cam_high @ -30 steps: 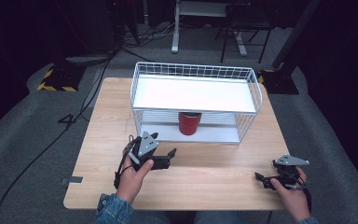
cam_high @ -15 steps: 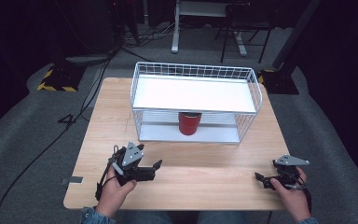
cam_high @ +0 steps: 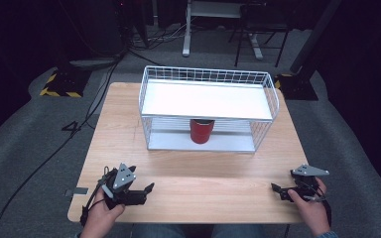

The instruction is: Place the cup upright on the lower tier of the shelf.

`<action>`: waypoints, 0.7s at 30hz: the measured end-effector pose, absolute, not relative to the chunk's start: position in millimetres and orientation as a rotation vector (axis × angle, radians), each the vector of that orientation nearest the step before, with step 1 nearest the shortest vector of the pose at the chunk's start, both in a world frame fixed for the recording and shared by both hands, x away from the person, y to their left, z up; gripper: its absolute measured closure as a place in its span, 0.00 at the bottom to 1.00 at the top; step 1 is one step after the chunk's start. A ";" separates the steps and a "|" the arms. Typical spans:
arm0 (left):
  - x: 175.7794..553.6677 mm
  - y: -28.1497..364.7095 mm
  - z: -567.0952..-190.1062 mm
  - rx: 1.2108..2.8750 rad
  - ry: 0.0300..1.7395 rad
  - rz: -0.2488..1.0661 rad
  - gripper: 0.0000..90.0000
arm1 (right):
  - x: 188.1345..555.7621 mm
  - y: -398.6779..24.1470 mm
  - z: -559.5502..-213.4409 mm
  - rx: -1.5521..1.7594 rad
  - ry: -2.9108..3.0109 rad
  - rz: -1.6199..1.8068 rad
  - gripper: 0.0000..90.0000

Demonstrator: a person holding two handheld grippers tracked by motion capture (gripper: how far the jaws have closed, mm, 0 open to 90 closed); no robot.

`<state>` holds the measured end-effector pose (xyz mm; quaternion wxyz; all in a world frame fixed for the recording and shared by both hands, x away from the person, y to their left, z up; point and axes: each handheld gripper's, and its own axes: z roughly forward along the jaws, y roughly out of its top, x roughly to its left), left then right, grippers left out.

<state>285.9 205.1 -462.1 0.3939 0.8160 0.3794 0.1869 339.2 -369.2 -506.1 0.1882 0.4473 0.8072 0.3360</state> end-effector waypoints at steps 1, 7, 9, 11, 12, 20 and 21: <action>285.4 206.9 -466.0 2.079 0.970 0.460 0.17 | 339.1 -369.2 -506.1 1.259 2.271 0.945 0.00; 285.4 212.0 -484.2 2.147 1.037 0.438 0.17 | 339.1 -369.2 -506.1 1.259 2.271 0.945 0.00; 285.4 213.7 -488.4 2.162 1.049 0.438 0.17 | 339.1 -369.2 -506.1 1.258 2.271 0.946 0.00; 285.2 216.4 -491.6 2.167 1.069 0.437 0.17 | 339.1 -369.2 -506.0 1.259 2.271 0.945 0.00; 285.5 218.1 -492.4 2.177 1.075 0.436 0.17 | 339.2 -369.2 -506.1 1.258 2.271 0.945 0.00; 285.9 228.0 -503.7 2.151 1.132 0.416 0.16 | 339.2 -369.2 -506.1 1.258 2.271 0.946 0.00; 286.2 228.6 -504.5 2.143 1.128 0.420 0.16 | 339.1 -369.2 -506.0 1.259 2.271 0.945 0.00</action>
